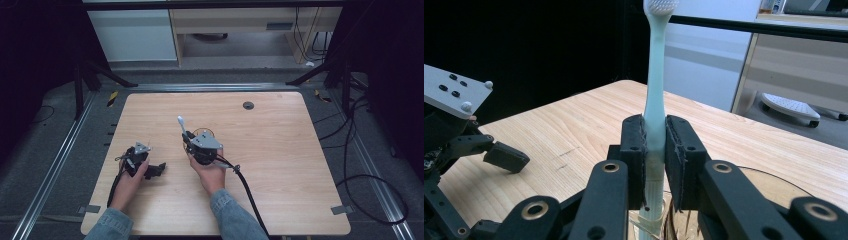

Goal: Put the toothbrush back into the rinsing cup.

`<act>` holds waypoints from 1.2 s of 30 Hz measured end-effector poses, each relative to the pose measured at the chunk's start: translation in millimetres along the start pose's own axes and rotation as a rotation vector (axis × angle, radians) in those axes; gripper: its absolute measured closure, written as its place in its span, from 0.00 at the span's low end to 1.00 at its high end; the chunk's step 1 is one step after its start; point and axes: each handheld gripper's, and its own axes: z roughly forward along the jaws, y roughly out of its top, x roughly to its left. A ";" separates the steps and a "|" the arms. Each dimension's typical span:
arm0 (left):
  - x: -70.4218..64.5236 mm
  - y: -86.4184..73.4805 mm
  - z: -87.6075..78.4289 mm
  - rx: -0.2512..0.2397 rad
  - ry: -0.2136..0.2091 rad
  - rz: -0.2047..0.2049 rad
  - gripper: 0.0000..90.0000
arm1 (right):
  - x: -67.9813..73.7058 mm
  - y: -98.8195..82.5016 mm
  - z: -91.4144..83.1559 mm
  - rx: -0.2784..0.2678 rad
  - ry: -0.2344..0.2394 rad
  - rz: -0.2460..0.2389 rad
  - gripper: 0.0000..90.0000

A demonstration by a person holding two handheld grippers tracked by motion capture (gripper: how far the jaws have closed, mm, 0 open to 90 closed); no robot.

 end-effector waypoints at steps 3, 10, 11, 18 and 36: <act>0.0 0.0 0.0 0.000 0.000 0.000 0.00 | -0.1 -1.2 0.3 -0.003 0.003 -0.003 0.88; 0.0 0.0 0.0 0.000 0.000 0.000 0.00 | 0.7 -2.9 0.3 -0.013 0.006 0.003 0.88; 0.0 0.0 0.0 0.000 0.000 0.000 0.00 | 0.7 -2.9 0.3 -0.013 0.006 0.003 0.88; 0.0 0.0 0.0 0.000 0.000 0.000 0.00 | 1.9 -5.1 1.3 -0.013 0.011 0.000 0.88; 0.0 0.0 0.0 0.000 0.000 0.000 0.00 | 1.5 -8.4 2.6 -0.027 0.013 -0.007 0.88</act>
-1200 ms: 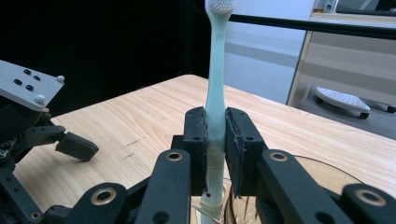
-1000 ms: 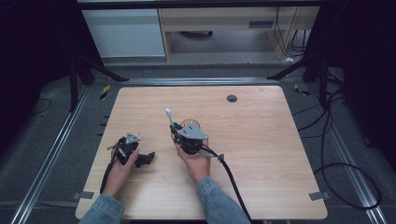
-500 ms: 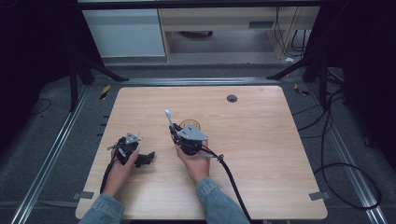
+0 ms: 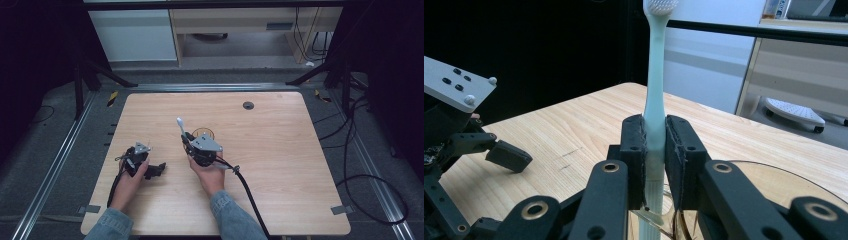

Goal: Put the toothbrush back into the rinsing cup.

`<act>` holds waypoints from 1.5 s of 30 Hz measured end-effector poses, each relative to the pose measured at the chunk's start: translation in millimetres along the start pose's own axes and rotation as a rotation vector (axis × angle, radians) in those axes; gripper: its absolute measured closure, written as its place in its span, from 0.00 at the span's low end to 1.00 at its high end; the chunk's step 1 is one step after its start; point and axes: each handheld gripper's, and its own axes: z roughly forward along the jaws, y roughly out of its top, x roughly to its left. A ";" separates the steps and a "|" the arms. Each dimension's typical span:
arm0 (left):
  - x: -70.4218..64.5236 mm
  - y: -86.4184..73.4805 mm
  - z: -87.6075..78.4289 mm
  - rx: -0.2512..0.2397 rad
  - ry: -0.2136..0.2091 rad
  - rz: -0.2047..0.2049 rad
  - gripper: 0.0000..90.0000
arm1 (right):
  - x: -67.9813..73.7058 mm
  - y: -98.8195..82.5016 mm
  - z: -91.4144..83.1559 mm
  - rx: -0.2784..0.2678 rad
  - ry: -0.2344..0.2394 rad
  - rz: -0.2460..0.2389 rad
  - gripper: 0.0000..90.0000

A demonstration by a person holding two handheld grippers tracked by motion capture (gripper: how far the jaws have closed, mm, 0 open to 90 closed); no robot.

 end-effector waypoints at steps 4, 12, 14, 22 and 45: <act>0.0 0.0 0.0 0.000 0.000 -0.001 0.00 | 0.4 -2.0 0.4 -0.001 -0.003 -0.003 0.88; 0.0 0.0 0.0 0.000 0.000 -0.001 0.00 | 0.9 -5.2 0.4 0.008 -0.004 -0.006 0.88; 0.0 0.0 0.0 0.000 0.000 0.000 0.00 | 0.6 -5.1 0.1 0.012 -0.006 -0.007 0.88; -0.1 0.0 0.0 0.000 0.000 -0.001 0.00 | 0.6 -3.3 -0.3 0.030 -0.012 -0.013 0.87; 0.0 0.0 0.1 -0.002 0.000 0.001 0.00 | -2.3 7.9 -7.5 0.051 -0.023 0.005 0.73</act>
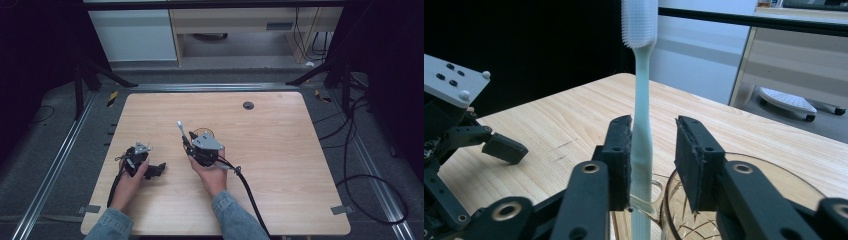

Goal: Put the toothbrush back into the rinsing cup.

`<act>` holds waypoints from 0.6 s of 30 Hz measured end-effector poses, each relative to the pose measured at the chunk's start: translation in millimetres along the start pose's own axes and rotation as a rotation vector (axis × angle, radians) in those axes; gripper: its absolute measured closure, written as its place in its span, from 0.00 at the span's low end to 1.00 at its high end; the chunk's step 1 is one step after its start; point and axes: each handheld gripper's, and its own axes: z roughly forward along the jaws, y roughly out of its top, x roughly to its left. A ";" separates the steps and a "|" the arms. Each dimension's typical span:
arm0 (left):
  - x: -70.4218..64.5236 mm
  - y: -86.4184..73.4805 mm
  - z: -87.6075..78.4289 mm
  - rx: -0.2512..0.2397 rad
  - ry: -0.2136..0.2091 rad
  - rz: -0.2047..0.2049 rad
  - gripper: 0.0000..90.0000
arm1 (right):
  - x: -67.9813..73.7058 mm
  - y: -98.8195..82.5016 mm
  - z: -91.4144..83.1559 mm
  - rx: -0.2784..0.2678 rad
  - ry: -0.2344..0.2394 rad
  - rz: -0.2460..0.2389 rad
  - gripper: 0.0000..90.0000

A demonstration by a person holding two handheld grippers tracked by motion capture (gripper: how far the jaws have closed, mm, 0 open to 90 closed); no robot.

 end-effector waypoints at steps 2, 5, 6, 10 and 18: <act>-0.1 0.0 0.0 0.000 0.000 -0.002 0.00 | -0.5 1.7 -1.6 0.002 -0.001 -0.005 0.71; -0.2 -0.1 0.0 -0.001 -0.001 -0.002 0.00 | -0.1 5.4 -4.6 0.001 0.000 -0.002 0.67; -0.2 -0.1 0.1 -0.001 0.000 -0.003 0.00 | 0.2 6.5 -5.6 0.002 -0.002 -0.001 0.66; 0.0 0.0 0.1 -0.001 0.000 0.000 0.00 | -0.4 10.0 -9.1 0.019 -0.002 0.002 0.58; 0.0 0.0 0.0 0.000 0.000 0.000 0.00 | -3.3 16.8 -18.1 0.054 -0.013 0.000 0.45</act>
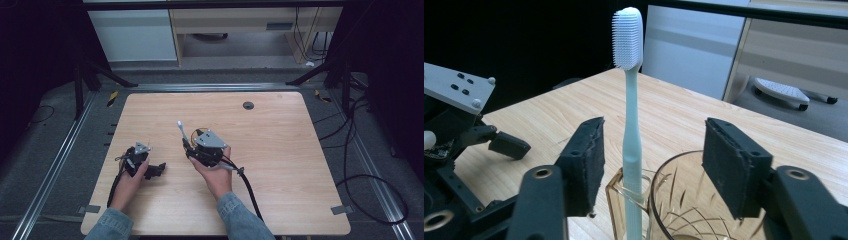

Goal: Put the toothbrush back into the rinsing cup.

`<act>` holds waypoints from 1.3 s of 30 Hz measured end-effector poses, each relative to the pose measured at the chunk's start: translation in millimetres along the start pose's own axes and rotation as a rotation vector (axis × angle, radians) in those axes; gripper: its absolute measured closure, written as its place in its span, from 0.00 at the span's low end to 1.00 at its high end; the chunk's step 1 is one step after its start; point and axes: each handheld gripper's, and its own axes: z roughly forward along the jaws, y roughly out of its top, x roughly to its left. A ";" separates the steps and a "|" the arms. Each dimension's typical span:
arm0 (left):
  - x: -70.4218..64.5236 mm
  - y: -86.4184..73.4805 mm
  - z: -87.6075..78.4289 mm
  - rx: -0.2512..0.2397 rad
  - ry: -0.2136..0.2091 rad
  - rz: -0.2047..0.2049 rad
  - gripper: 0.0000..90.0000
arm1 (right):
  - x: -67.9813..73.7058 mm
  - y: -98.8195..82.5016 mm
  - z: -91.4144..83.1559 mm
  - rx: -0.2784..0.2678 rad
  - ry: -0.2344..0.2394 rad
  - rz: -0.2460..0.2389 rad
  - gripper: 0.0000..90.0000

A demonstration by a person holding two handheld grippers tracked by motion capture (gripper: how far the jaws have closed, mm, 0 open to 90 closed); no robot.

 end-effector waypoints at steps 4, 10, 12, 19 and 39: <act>-0.1 0.0 0.0 -0.001 0.000 -0.002 0.00 | -2.0 1.9 -4.2 0.018 -0.007 -0.008 0.39; -0.3 -0.1 0.0 0.000 0.000 -0.004 0.00 | -7.4 4.8 -10.7 0.045 -0.013 -0.016 0.31; -0.2 -0.1 0.0 0.000 0.000 -0.003 0.00 | -8.1 5.2 -11.4 0.048 -0.013 -0.015 0.29; -0.1 0.0 0.0 0.000 0.000 -0.002 0.00 | -12.3 7.0 -17.3 0.075 -0.007 -0.013 0.20; -0.4 -0.1 0.0 -0.001 0.000 -0.004 0.00 | -59.2 6.7 -56.3 0.140 -0.083 -0.012 0.09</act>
